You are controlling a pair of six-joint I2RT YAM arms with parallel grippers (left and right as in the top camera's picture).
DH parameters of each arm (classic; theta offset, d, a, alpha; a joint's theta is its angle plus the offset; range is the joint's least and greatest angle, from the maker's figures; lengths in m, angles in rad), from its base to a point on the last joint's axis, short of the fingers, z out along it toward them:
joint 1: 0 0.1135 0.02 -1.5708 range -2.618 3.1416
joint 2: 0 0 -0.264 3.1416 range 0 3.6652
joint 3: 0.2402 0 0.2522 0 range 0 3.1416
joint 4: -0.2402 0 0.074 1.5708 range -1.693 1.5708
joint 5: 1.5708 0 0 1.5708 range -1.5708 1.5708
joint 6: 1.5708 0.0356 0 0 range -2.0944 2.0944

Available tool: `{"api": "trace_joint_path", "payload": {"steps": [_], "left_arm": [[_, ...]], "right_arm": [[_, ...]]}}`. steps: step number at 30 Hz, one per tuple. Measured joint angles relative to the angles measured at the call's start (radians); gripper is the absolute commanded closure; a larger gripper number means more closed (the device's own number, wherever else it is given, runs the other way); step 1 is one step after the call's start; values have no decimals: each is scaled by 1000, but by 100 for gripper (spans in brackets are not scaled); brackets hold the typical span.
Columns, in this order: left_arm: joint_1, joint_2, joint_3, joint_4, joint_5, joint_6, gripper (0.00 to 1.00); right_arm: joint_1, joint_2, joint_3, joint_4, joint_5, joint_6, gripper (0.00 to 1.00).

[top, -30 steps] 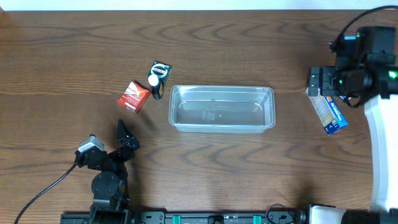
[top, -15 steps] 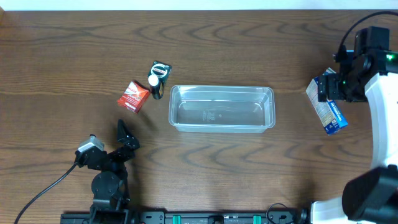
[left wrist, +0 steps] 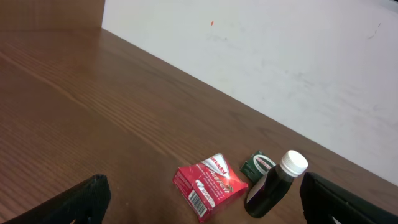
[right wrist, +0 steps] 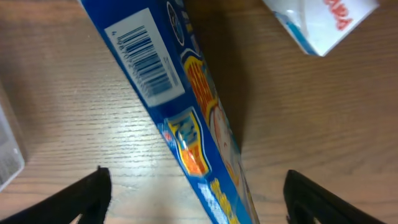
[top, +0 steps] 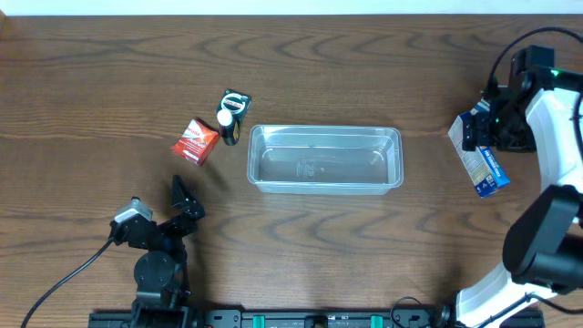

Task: Pack container
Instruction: 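Grasp the blue Kool Fever box with the right gripper and lift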

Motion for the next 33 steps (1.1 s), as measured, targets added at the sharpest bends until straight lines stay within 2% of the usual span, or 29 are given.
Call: {"api": "trace_joint_path", "payload": {"steps": [6,12,15,21,33], "left_arm": [[0,0,0,0,0,0,2],[0,0,0,0,0,0,2],[0,0,0,0,0,0,2],[0,0,0,0,0,0,2],[0,0,0,0,0,0,2]], "right_arm": [[0,48,0,12,-3,-4,24],[0,66,0,14,-4,-16,43],[0,66,0,14,-5,-17,57],[0,66,0,14,-5,-18,97],[0,66,20,-23,-8,-13,99]]}}
